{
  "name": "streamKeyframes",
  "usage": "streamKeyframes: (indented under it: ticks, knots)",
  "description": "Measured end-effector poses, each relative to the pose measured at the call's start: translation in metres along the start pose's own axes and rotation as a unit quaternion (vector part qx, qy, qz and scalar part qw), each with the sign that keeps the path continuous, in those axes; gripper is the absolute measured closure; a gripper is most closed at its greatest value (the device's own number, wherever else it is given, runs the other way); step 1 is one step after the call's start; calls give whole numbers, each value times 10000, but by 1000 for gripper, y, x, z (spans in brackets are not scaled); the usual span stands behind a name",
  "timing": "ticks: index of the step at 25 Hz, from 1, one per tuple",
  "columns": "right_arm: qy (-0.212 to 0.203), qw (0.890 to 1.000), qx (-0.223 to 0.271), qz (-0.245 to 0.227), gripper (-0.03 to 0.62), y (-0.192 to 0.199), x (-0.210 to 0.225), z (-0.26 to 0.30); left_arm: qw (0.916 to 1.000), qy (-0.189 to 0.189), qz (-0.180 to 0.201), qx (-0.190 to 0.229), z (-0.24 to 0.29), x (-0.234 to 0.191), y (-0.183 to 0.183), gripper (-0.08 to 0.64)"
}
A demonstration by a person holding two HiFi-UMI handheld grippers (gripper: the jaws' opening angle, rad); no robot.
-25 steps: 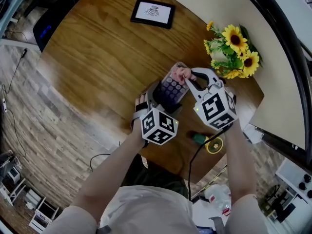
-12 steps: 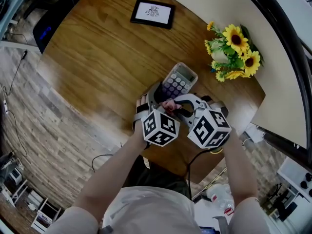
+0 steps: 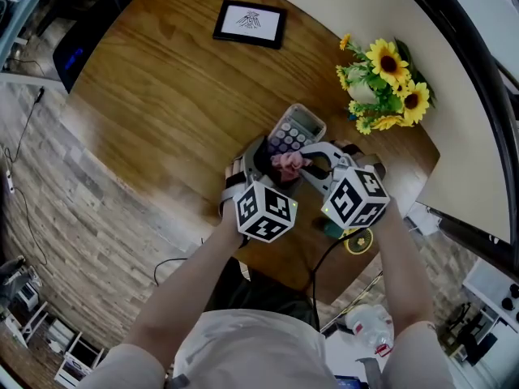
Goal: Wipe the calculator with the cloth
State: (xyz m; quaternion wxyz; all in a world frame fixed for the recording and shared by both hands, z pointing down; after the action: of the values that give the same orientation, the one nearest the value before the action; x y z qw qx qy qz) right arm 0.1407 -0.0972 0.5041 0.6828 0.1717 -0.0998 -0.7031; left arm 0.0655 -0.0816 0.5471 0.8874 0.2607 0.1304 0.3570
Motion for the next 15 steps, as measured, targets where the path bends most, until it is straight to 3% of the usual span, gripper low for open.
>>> streamKeyframes:
  ticks: [4,7,11,15]
  knots:
    - [160,9995,-181,205,545,11,9,-4,10000,23,-25,-25,-1,1,0,75]
    - [496,9952,-471,699,543,28,23,-7,10000,16,-20,-21,0,1,0,75]
    - [1418,9765,-1173,1118,549,44,45,-23,10000,28,-5,-29,0,0,2,75]
    - [1933,9547,-832,2106,548,36,48,-60,9997,96,-113,-172,-1,3,4,75]
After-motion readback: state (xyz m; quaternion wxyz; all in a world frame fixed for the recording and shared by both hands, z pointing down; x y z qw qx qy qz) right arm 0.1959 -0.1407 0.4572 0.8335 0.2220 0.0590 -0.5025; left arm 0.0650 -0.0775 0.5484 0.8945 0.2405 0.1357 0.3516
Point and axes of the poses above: the fingertips, and each gripper's own axes: z forward along the fingers, x to its right, y out of its underside, the point moved 7 cm from there along -z, backward along the fingers, and after that the axes turned 12 degrees about -x, right-handed, at the moved point
